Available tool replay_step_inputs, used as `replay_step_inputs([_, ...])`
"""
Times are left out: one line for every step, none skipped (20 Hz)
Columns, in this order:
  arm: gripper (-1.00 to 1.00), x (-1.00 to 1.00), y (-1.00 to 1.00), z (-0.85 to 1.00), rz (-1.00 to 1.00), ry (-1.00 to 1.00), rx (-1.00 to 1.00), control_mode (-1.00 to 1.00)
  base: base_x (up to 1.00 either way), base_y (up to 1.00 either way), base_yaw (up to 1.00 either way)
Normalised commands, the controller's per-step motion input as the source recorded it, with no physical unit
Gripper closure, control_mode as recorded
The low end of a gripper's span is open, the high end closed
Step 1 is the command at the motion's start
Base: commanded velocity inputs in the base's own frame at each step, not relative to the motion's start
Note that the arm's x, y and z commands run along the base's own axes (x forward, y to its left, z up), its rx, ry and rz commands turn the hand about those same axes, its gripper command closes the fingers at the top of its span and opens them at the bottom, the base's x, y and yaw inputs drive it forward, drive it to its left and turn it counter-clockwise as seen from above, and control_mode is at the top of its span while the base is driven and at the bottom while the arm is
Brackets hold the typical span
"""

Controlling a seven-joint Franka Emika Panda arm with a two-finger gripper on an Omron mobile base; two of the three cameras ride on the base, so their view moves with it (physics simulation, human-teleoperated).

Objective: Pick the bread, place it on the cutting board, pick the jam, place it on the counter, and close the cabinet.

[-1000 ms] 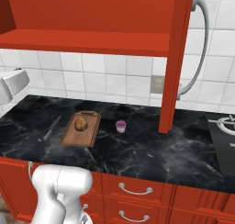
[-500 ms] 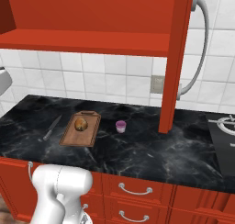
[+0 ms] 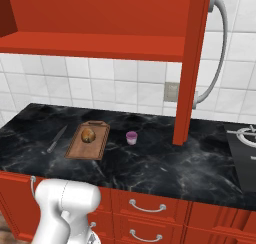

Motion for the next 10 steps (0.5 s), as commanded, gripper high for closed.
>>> replay_step_inputs([-1.0, -0.27, 0.21, 0.21, 0.0, 0.0, 0.0, -1.0, 0.0, 0.0, 0.0])
replay_step_inputs([-1.0, -0.3, 0.21, 0.18, 0.0, 0.0, 0.0, -1.0, 0.0, 0.0, 0.0])
replay_step_inputs([-1.0, -0.3, 0.2, 0.14, 0.0, 0.0, 0.0, -1.0, 0.0, 0.0, 0.0])
replay_step_inputs([-1.0, -0.29, 0.2, 0.09, 0.0, 0.0, 0.0, -1.0, 0.0, 0.0, 0.0])
replay_step_inputs([-1.0, -0.26, 0.18, 0.06, 0.0, 0.0, 0.0, -1.0, 0.0, 0.0, 0.0])
replay_step_inputs([-1.0, -0.22, 0.17, 0.02, 0.0, 0.0, 0.0, -1.0, 0.0, 0.0, 0.0])
replay_step_inputs([-1.0, -0.14, 0.21, 0.01, 0.02, 0.0, 0.0, -1.0, 0.0, 0.0, 0.0])
replay_step_inputs([-1.0, -0.14, 0.23, 0.01, 0.04, 0.0, 0.0, -1.0, 0.0, 0.0, 0.0])
replay_step_inputs([-1.0, -0.19, 0.19, 0.02, 0.04, 0.0, 0.0, -1.0, 0.0, 0.0, 0.0])
replay_step_inputs([-1.0, -0.22, 0.16, 0.04, 0.05, 0.0, 0.0, -1.0, 0.0, 0.0, 0.0])
